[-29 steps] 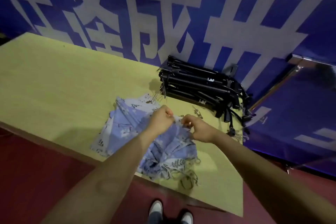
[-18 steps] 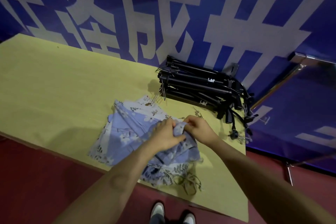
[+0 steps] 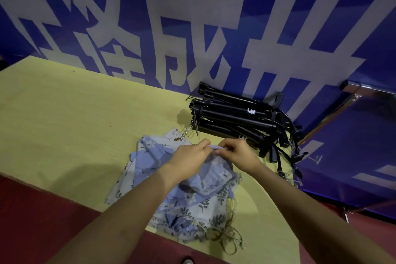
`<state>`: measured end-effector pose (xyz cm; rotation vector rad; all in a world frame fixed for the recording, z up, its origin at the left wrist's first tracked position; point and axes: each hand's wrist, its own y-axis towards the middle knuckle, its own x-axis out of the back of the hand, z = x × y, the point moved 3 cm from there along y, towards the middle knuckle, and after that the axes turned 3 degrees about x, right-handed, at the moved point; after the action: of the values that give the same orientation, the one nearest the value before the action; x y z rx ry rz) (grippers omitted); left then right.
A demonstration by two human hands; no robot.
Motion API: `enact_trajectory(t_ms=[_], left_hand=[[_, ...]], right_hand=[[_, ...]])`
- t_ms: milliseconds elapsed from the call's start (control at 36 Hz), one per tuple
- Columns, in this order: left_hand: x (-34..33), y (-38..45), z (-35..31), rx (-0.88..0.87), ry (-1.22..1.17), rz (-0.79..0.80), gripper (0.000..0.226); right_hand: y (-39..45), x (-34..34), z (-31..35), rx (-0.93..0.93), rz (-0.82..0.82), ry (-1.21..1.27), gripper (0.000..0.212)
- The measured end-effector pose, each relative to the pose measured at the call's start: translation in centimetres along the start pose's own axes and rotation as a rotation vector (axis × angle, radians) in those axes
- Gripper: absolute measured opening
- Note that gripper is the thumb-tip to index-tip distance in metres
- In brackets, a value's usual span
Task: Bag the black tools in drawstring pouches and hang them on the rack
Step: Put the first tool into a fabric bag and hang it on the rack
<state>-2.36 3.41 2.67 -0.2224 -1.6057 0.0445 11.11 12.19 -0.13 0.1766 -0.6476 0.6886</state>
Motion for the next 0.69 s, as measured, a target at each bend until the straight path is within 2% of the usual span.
enact_trajectory(t_ms=[83,167,278,417,556,694], left_hand=[[-1.2,0.1,1.2,0.065,-0.079,0.058,0.05],[-2.3,0.0,2.0,0.132,-0.208,0.099,0.047],[-3.4,0.6,2.6,0.256,-0.318,0.059,0.039],[-4.3,2.2,3.0,0.386,-0.332,0.018,0.028],[-4.8,2.9,3.1,0.382,-0.343,-0.009,0.027],[-4.8,3.0,3.3,0.37,-0.365,-0.04,0.025]], right_hand=[[0.2,0.2,-0.9,-0.076,-0.076,0.063,0.016],[0.9,0.2,-2.6,-0.12,-0.144,-0.059,0.018],[2.8,-1.0,-5.0,-0.147,-0.039,-0.242,0.02],[5.0,-3.6,-7.2,-0.13,0.119,-0.373,0.025],[5.6,-4.8,-8.0,-0.114,0.227,-0.509,0.023],[5.5,-4.9,-8.4,-0.113,0.212,-0.53,0.019]])
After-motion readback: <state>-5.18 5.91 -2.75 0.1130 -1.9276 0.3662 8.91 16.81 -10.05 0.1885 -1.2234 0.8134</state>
